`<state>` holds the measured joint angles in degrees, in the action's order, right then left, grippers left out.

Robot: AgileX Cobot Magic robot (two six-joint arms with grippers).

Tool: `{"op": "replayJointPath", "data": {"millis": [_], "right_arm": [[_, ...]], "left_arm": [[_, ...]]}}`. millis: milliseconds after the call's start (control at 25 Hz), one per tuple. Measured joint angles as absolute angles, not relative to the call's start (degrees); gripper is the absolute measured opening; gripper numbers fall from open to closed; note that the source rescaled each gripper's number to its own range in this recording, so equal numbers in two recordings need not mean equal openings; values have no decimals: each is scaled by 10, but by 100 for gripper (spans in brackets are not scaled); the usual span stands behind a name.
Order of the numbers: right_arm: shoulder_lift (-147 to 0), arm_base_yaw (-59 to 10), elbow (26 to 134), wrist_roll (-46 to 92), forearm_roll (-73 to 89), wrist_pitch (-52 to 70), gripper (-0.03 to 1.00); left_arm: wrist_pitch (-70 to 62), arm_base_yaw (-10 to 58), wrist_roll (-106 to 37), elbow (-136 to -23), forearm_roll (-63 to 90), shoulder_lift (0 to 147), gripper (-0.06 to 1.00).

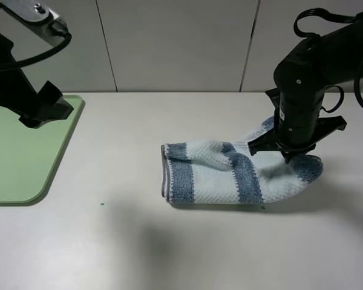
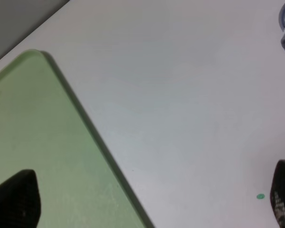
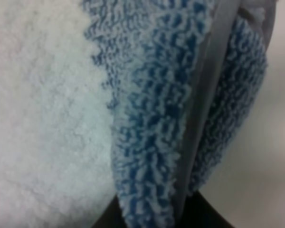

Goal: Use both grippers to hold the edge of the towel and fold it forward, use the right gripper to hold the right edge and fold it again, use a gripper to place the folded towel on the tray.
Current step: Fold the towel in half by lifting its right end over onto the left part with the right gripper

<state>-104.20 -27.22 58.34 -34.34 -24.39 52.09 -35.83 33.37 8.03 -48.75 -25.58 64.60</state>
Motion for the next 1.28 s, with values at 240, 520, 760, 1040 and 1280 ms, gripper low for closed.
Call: {"op": "replayJointPath", "data": {"millis": [240,520,760,1040,1280], "right_arm": [[-1021,-272,583,-344,-226,526,9],[-976,-272,649,-341,-196,582,9],[-971,-272,701,-290,-131,611,9],[-971,-279,703,-286,-109,613,9],[-971,-343,703,-311,-107,599,9]], "left_arm": [[-358,334,80,-487,-256,646,100],[-358,334,80,-487,-256,646,100],[-358,334,80,-487,-256,646,100],[-358,334,80,-487,-256,646,100],[-358,334,80,-487,-256,646,100]]}}
